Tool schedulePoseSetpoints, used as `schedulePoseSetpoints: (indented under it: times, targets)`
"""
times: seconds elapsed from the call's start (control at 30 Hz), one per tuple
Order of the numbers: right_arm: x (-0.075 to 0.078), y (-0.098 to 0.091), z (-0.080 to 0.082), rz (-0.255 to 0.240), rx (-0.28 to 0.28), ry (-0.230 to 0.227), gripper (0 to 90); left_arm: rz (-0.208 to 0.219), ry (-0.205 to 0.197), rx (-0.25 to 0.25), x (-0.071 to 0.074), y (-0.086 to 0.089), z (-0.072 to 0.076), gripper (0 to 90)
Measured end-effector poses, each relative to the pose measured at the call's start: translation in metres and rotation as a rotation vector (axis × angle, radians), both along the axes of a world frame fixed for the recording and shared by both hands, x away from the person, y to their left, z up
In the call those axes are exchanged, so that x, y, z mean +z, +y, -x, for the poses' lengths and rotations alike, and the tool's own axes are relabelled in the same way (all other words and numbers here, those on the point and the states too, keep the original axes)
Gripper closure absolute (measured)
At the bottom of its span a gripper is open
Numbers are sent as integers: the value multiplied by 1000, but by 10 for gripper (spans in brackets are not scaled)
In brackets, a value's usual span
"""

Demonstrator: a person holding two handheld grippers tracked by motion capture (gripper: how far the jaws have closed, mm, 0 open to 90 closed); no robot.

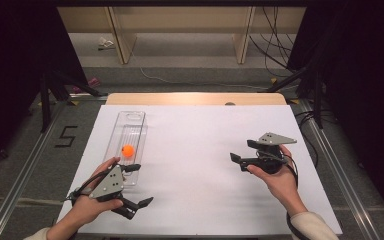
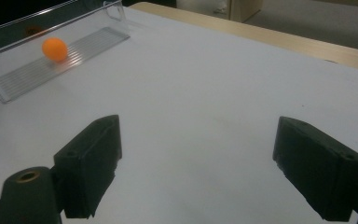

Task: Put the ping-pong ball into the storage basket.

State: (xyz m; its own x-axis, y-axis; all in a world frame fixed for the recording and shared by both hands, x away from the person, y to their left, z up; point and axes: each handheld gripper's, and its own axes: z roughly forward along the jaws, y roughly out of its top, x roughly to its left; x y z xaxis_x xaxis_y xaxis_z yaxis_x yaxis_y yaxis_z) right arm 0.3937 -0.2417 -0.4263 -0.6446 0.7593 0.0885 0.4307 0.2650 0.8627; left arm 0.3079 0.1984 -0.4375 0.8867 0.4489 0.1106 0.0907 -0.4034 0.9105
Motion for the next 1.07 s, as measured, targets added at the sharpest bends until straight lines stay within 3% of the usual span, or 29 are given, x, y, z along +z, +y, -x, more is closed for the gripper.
schedulePoseSetpoints:
  times: [0.6,1.07]
  targets:
    - [-4,-12,15,5,-8,12,163,0,0,0,0,0,0,0]
    - [-5,-13,16,0,-13,2,163,1,0,-2,0,-1,-1,0]
